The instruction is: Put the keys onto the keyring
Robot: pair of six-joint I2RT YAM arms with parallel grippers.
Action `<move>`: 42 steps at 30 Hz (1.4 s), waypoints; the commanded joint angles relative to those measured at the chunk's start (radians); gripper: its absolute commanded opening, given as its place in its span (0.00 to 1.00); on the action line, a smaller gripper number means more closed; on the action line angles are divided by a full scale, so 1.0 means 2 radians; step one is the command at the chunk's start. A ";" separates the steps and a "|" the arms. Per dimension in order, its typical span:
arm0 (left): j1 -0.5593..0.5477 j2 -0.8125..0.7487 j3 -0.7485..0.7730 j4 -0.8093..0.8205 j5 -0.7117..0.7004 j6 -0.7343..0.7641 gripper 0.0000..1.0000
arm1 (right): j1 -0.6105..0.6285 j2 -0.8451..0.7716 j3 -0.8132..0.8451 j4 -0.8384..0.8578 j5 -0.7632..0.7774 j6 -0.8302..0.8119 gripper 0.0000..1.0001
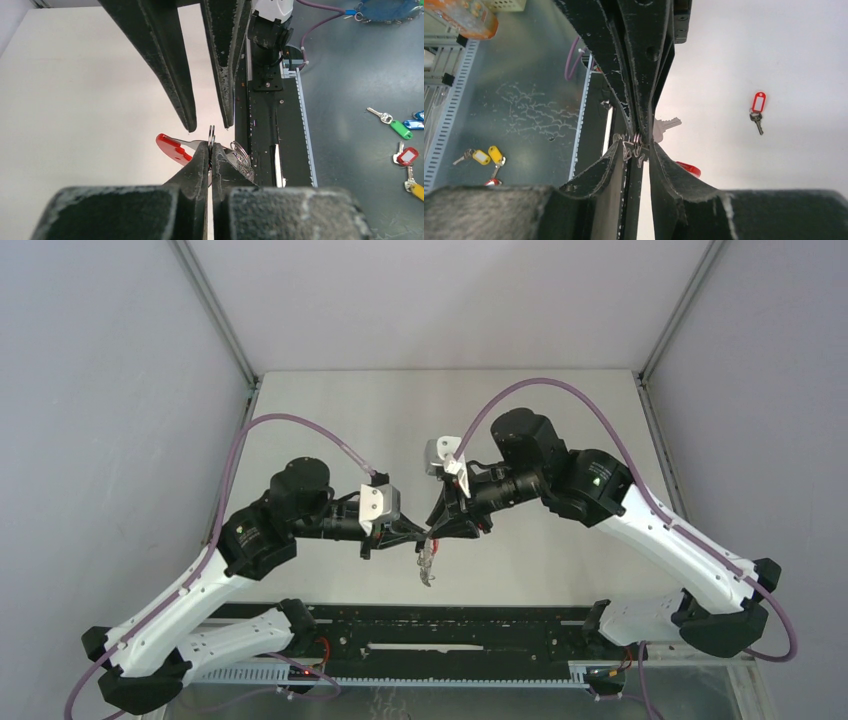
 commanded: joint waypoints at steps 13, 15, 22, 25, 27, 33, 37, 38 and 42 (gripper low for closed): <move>0.002 -0.006 0.033 0.019 0.001 0.011 0.00 | 0.033 0.043 0.077 -0.087 0.054 -0.051 0.23; 0.003 -0.007 0.032 0.019 0.002 0.011 0.00 | 0.034 0.047 0.082 -0.089 0.056 -0.054 0.18; 0.003 -0.008 0.031 0.019 0.012 0.015 0.00 | 0.034 0.049 0.088 -0.080 0.074 -0.053 0.00; 0.003 -0.011 0.032 0.012 0.012 0.033 0.25 | 0.027 0.028 0.059 -0.034 0.074 -0.029 0.00; 0.002 -0.014 0.034 0.005 0.008 0.047 0.33 | 0.011 0.002 0.016 0.027 0.049 -0.002 0.00; 0.003 -0.022 0.033 0.001 -0.006 0.074 0.36 | -0.038 -0.090 -0.123 0.249 -0.037 0.115 0.00; 0.002 -0.026 0.035 0.009 -0.007 0.076 0.36 | -0.048 -0.124 -0.202 0.375 -0.056 0.182 0.00; 0.003 -0.027 0.035 0.009 -0.008 0.080 0.37 | -0.049 -0.129 -0.215 0.406 -0.058 0.196 0.00; 0.002 -0.030 0.030 0.028 -0.030 0.092 0.40 | -0.052 -0.137 -0.261 0.508 -0.068 0.258 0.00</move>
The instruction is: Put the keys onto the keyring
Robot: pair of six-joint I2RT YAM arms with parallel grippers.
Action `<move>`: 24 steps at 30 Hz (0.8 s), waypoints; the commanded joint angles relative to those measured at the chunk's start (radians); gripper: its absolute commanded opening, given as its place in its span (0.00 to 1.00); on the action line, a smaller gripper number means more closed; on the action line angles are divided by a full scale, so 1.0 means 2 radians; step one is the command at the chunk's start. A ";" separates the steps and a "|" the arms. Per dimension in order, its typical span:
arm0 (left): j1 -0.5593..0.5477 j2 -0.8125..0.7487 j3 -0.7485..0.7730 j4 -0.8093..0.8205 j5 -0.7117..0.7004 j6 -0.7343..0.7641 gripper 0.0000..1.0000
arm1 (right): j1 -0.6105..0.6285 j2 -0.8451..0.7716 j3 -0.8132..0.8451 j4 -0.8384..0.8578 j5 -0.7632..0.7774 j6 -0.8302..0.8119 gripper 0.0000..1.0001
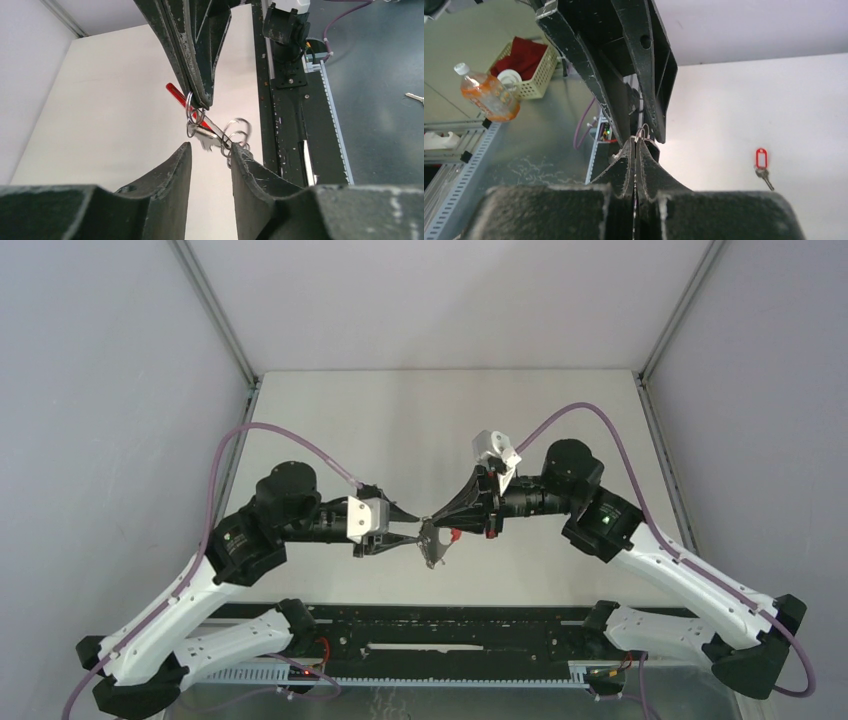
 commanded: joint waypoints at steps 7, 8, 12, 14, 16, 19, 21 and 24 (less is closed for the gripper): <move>0.000 -0.020 0.027 0.074 -0.054 0.012 0.48 | -0.003 -0.016 -0.069 0.244 -0.026 0.121 0.00; 0.000 -0.021 0.027 0.072 -0.045 0.010 0.48 | -0.003 -0.017 -0.071 0.244 -0.027 0.121 0.00; 0.000 -0.026 0.020 0.068 -0.029 0.005 0.43 | -0.004 -0.018 -0.073 0.244 -0.030 0.122 0.00; 0.000 -0.027 0.017 0.062 -0.027 0.011 0.37 | -0.005 -0.018 -0.073 0.246 -0.032 0.123 0.00; 0.000 -0.027 0.017 0.058 -0.023 0.018 0.31 | -0.007 -0.018 -0.073 0.247 -0.034 0.125 0.00; 0.000 -0.026 0.019 0.059 -0.017 0.020 0.26 | -0.010 -0.016 -0.073 0.246 -0.039 0.127 0.00; 0.000 -0.025 0.022 0.060 -0.015 0.020 0.26 | -0.011 -0.015 -0.073 0.244 -0.040 0.128 0.00; 0.000 -0.024 0.026 0.061 -0.014 0.019 0.31 | -0.011 -0.012 -0.072 0.242 -0.042 0.129 0.00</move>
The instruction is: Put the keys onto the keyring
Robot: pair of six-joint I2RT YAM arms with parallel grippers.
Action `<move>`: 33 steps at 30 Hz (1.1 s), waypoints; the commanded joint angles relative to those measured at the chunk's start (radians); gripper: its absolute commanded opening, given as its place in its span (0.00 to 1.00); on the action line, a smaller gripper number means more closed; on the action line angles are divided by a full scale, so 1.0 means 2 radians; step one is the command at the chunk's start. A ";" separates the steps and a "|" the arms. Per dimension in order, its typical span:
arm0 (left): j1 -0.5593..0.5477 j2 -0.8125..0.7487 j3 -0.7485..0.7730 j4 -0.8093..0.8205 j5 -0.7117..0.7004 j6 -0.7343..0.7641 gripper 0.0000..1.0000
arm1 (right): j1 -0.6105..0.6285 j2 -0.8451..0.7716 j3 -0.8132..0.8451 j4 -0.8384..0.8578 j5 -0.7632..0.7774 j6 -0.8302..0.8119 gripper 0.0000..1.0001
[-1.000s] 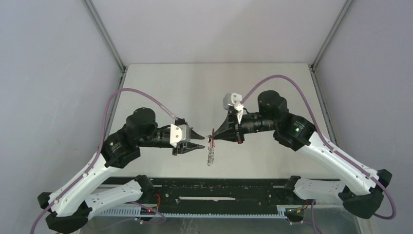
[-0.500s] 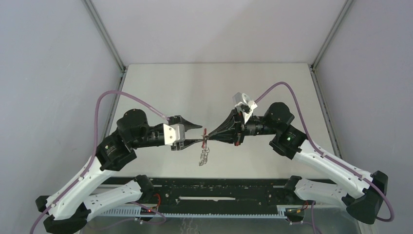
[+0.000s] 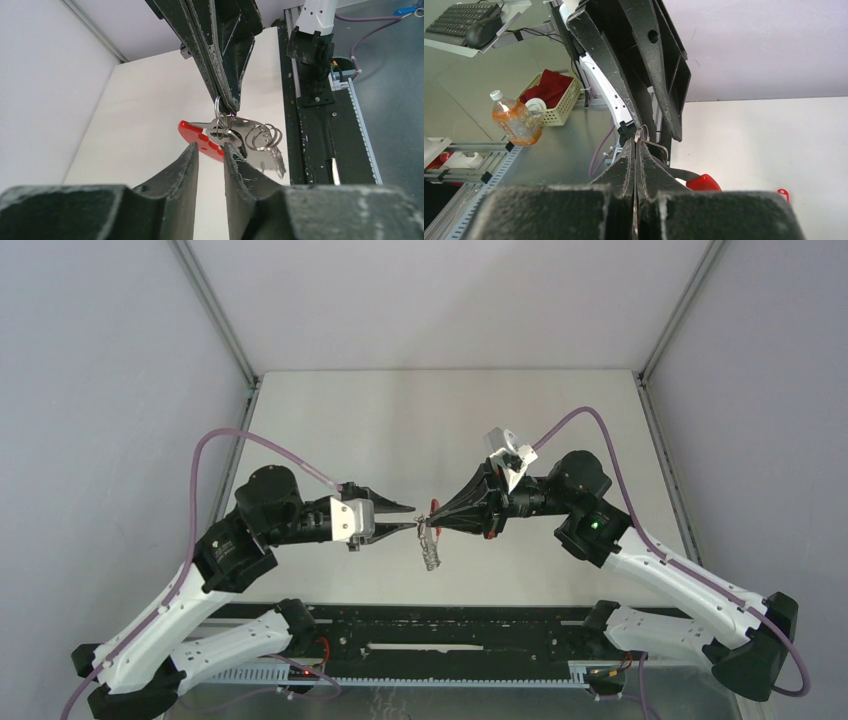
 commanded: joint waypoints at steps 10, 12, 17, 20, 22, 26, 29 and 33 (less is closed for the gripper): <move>0.000 -0.003 0.031 -0.002 0.045 0.003 0.37 | -0.004 -0.005 0.004 0.019 -0.006 0.008 0.00; 0.000 -0.005 0.033 -0.008 0.056 0.007 0.36 | -0.004 -0.005 0.003 0.014 -0.005 0.003 0.00; 0.000 -0.006 0.039 -0.022 0.065 0.017 0.34 | -0.005 -0.007 0.004 0.001 -0.003 -0.005 0.00; 0.000 -0.006 0.040 -0.021 0.055 0.020 0.34 | -0.005 -0.008 0.003 -0.001 -0.006 -0.005 0.00; -0.001 -0.004 0.038 -0.017 0.048 0.021 0.34 | -0.005 -0.007 0.004 0.000 -0.008 -0.004 0.00; 0.000 -0.003 0.037 -0.006 0.035 0.020 0.34 | -0.004 -0.006 0.003 0.001 -0.012 -0.003 0.00; 0.000 -0.001 0.036 -0.006 0.041 0.017 0.33 | -0.005 -0.005 0.003 0.003 -0.015 -0.002 0.00; 0.000 0.001 0.035 0.000 0.041 0.016 0.32 | -0.005 -0.003 0.004 0.005 -0.017 -0.001 0.00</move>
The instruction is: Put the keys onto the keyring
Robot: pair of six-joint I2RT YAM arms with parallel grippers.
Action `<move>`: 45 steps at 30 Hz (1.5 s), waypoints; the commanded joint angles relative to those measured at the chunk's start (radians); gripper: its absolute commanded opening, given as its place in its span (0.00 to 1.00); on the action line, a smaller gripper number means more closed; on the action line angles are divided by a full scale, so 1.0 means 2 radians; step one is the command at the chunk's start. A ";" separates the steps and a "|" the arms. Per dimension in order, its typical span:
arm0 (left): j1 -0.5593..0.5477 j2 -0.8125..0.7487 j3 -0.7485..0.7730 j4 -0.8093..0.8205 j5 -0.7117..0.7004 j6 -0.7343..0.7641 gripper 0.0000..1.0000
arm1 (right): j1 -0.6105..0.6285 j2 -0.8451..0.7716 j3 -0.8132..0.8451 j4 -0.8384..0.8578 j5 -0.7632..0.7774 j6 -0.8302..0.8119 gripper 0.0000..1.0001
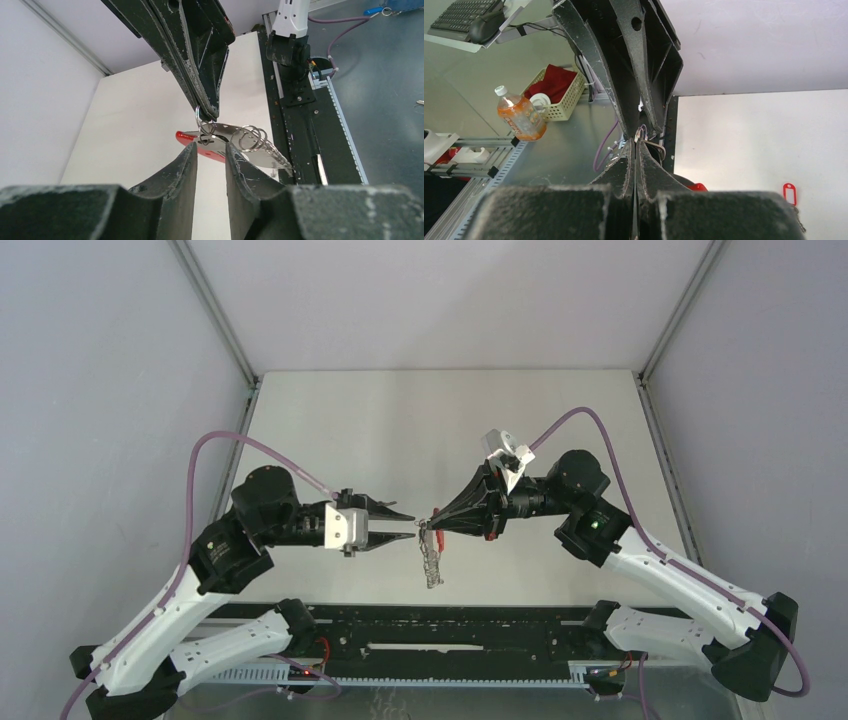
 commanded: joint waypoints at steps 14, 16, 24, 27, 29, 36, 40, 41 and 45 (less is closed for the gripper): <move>0.000 0.008 0.034 0.013 0.010 0.030 0.26 | -0.002 -0.005 0.004 0.018 -0.011 0.001 0.00; 0.000 0.010 0.033 0.016 0.011 0.029 0.25 | -0.002 -0.005 0.004 0.018 -0.012 0.002 0.00; 0.000 0.009 0.031 0.026 -0.006 0.024 0.24 | -0.001 -0.004 0.004 0.017 -0.016 0.002 0.00; 0.000 0.007 0.031 0.027 -0.009 0.020 0.31 | -0.001 -0.004 0.004 0.015 -0.016 0.000 0.00; 0.000 0.007 0.031 0.027 -0.004 0.019 0.31 | -0.001 -0.003 0.004 0.016 -0.016 0.000 0.00; -0.001 0.006 0.034 0.024 0.013 0.019 0.25 | -0.001 -0.003 0.004 0.020 -0.015 0.003 0.00; 0.000 0.004 0.035 0.023 0.018 0.022 0.18 | -0.001 -0.002 0.004 0.019 -0.015 0.004 0.00; 0.000 0.004 0.035 0.023 0.018 0.023 0.17 | -0.001 -0.002 0.005 0.017 -0.015 0.003 0.00; -0.001 0.002 0.035 0.022 0.019 0.032 0.13 | -0.001 0.001 0.009 0.012 -0.013 0.003 0.00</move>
